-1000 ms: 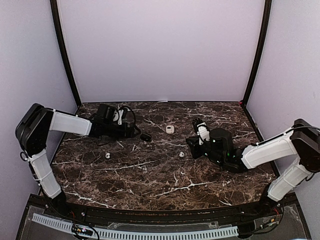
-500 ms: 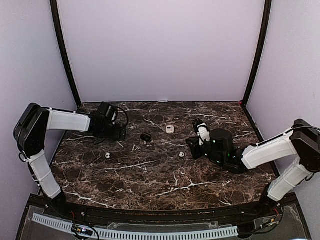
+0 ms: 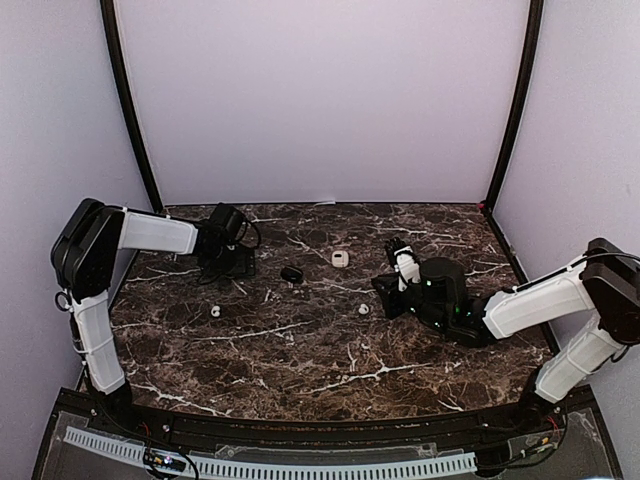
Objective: Insert the wireless bluetooth earbuds into the charging case
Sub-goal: Move the charging case to the center of the board.
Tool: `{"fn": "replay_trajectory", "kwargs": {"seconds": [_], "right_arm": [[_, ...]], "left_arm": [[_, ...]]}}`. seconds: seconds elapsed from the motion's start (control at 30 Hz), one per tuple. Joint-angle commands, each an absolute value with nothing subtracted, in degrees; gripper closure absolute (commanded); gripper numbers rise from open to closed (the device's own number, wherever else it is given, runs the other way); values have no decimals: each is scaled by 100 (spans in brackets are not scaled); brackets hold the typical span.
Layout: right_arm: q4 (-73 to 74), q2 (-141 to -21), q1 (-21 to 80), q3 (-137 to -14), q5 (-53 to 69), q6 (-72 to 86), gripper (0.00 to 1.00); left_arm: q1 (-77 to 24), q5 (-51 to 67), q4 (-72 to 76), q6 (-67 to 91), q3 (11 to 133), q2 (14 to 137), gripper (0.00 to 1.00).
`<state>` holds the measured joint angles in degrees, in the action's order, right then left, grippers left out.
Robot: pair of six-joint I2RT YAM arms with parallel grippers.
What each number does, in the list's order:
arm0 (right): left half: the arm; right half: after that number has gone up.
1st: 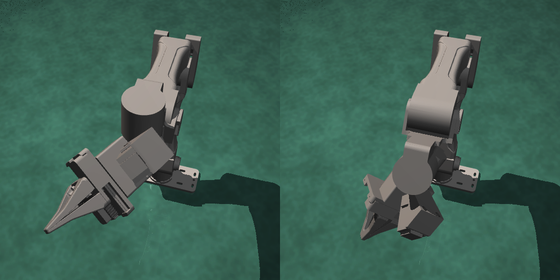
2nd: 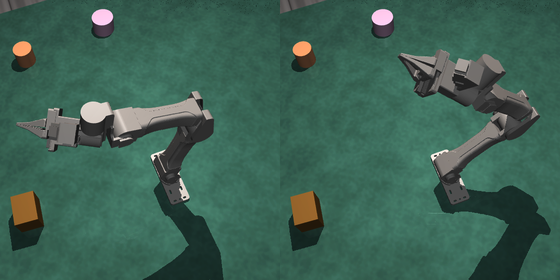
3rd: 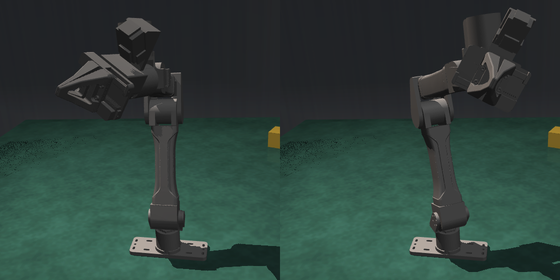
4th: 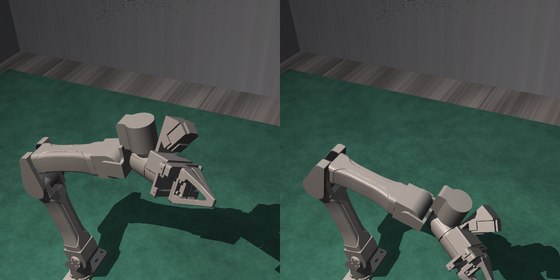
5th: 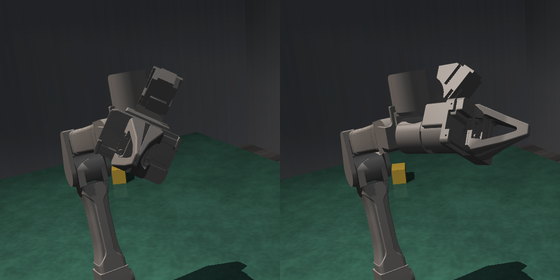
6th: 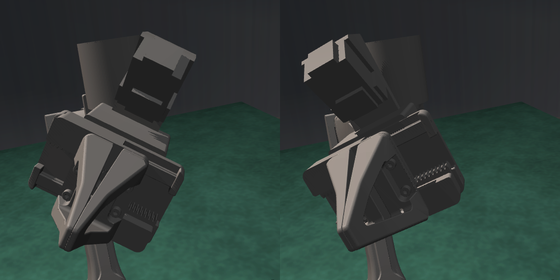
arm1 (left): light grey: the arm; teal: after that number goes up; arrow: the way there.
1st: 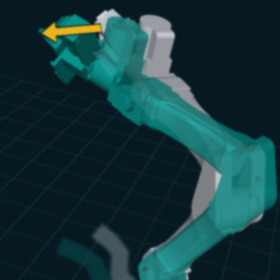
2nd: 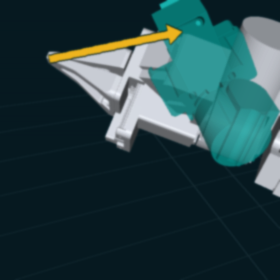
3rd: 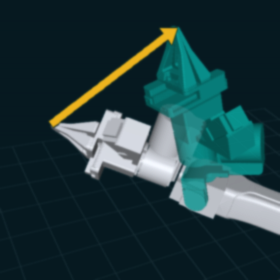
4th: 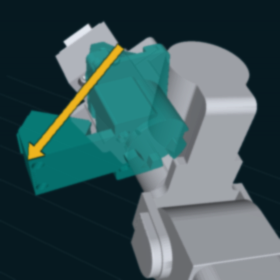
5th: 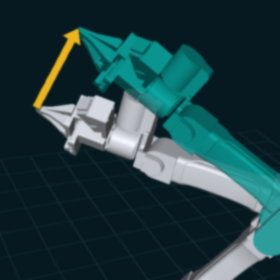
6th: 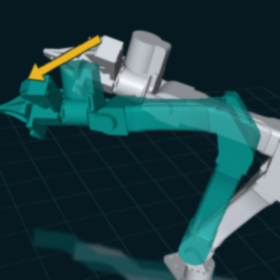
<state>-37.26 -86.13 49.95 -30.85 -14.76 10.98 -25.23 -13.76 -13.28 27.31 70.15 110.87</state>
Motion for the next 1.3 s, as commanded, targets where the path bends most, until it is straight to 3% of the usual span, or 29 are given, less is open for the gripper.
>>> {"fn": "replay_trajectory", "kwargs": {"seconds": [0.0,0.47,0.77,0.93,1.27], "right_arm": [[-3909,-8583,4979,-3096,-1432,1046,83],[-3894,-8621,4978,-3132,-1324,1038,83],[-3896,-8622,4977,-3137,-1275,1040,83],[-3902,-8622,4979,-3136,-1238,1037,83],[-3917,-8631,4982,-3134,-1171,1037,83]], "left_arm": [[-2472,-1627,-1879,4193,7255,11170,9],[-2689,-2293,-3341,6680,7910,11539,12],[-2764,-2504,-3803,6923,8479,11931,12],[-2761,-2568,-4116,7092,8928,12207,21],[-2685,-2740,-4290,7109,9314,12403,22]]}}
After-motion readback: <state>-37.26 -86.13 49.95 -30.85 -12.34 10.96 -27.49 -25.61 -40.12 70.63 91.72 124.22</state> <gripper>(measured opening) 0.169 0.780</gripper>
